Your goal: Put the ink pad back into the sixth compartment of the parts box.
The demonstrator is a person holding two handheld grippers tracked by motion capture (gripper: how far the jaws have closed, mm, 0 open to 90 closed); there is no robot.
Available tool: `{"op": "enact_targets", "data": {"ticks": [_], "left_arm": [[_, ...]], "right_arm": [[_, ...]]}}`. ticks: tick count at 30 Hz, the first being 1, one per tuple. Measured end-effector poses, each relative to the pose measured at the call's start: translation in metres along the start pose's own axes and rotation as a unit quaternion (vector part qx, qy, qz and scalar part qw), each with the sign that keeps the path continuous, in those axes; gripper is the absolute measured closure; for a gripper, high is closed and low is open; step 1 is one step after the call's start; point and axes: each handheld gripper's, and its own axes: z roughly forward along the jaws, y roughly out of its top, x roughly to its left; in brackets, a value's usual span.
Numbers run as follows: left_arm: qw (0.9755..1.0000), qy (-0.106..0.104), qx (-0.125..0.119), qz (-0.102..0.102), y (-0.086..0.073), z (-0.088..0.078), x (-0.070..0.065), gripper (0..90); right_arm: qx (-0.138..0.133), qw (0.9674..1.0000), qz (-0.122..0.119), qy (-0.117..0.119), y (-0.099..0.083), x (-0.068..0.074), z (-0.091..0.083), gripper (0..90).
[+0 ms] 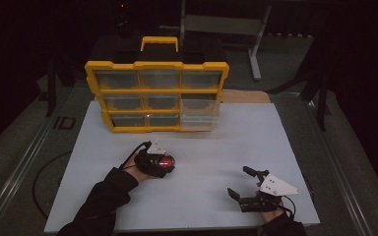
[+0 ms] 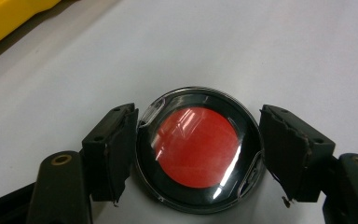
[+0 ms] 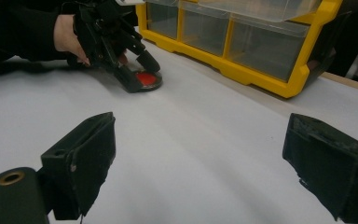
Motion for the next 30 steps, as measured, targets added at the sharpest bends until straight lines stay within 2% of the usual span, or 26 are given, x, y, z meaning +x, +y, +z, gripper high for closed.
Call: {"op": "enact_targets", "data": {"ticks": [7, 14, 19, 21, 24, 26, 28, 30], "left_arm": [[1.0000, 0.003, 0.004, -0.002, 0.001, 0.000, -0.001, 30.2], [0.9999, 0.005, 0.010, -0.001, 0.003, 0.000, -0.001, 30.4], [0.9999, 0.006, 0.008, 0.012, 0.009, -0.008, -0.003, 30.4], [0.9999, -0.001, 0.008, 0.011, 0.014, -0.014, -0.003, 30.4], [0.9994, -0.007, 0.021, 0.027, 0.021, -0.023, -0.005, 30.4], [0.9991, -0.016, 0.027, 0.028, 0.026, -0.028, -0.006, 30.4], [0.9987, -0.020, 0.028, 0.039, 0.029, -0.033, -0.008, 30.4], [0.9981, -0.033, 0.026, 0.045, 0.032, -0.037, -0.010, 30.4]], "right_arm": [[-0.003, 1.0000, 0.000, 0.002, -0.001, -0.001, 0.000, 9.5], [0.005, 1.0000, -0.001, 0.001, -0.002, -0.002, 0.002, 9.5], [0.002, 1.0000, 0.001, -0.002, -0.002, -0.003, 0.001, 9.5], [0.003, 1.0000, 0.003, -0.002, -0.002, -0.003, 0.001, 9.5], [0.003, 1.0000, 0.002, 0.000, -0.002, -0.003, 0.001, 9.5], [0.002, 1.0000, 0.001, -0.001, -0.002, -0.002, 0.001, 9.5], [0.003, 1.0000, 0.001, -0.001, -0.002, -0.002, 0.001, 9.5], [0.002, 1.0000, 0.001, -0.001, -0.002, -0.002, 0.001, 9.5]]}}
